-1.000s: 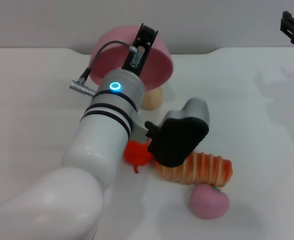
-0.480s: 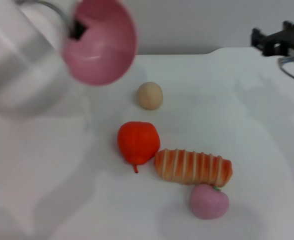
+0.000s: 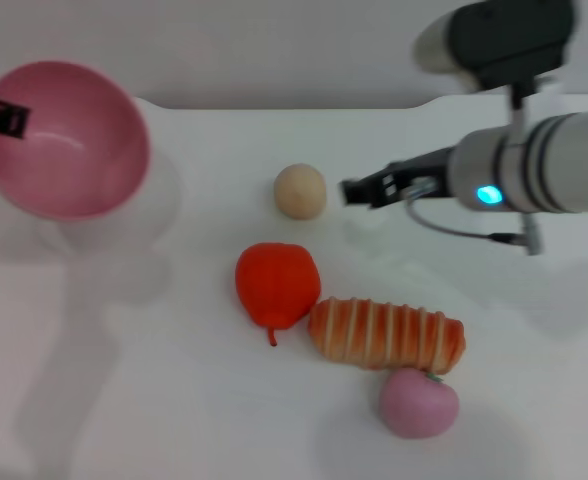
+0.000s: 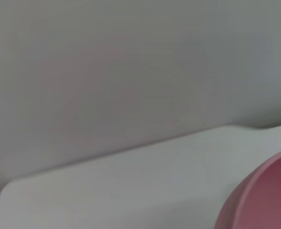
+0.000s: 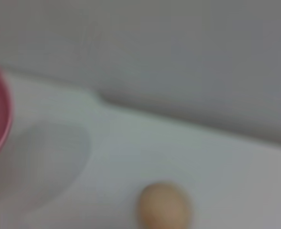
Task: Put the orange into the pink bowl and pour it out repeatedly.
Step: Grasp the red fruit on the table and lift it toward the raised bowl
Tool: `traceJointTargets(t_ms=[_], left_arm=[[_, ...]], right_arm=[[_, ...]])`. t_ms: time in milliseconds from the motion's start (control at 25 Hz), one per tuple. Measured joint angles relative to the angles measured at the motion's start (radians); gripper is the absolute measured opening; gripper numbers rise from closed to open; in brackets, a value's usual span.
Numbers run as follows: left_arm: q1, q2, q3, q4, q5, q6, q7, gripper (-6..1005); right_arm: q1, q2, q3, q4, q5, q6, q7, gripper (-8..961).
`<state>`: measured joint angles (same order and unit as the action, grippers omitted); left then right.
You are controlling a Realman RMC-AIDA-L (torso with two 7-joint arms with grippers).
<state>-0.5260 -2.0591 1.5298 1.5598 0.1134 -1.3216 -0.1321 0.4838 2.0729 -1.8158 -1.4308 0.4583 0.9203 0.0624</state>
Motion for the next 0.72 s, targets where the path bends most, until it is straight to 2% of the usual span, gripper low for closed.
traceJointTargets(t_ms=[80,200,320,720], left_arm=[[0.004,0.0,-0.035,-0.015,-0.005,-0.001,0.012,39],[0.008,0.0,-0.059,-0.033,-0.008,0.002,0.022,39],[0.0,0.001,-0.058,-0.055,-0.01,0.004,0.027,40],[-0.039,0.0,-0.051,-0.099,-0.017,0.01,0.046,39]], right_arm=[[0.062,0.001,-0.004,0.091,0.075,-0.001,-0.034,651],[0.113,0.004,-0.015,0.168,0.158,-0.014,-0.078,647],[0.133,0.007,-0.043,0.189,0.223,-0.039,-0.115,644],[0.166,0.009,-0.1,0.254,0.276,-0.074,-0.13,632]])
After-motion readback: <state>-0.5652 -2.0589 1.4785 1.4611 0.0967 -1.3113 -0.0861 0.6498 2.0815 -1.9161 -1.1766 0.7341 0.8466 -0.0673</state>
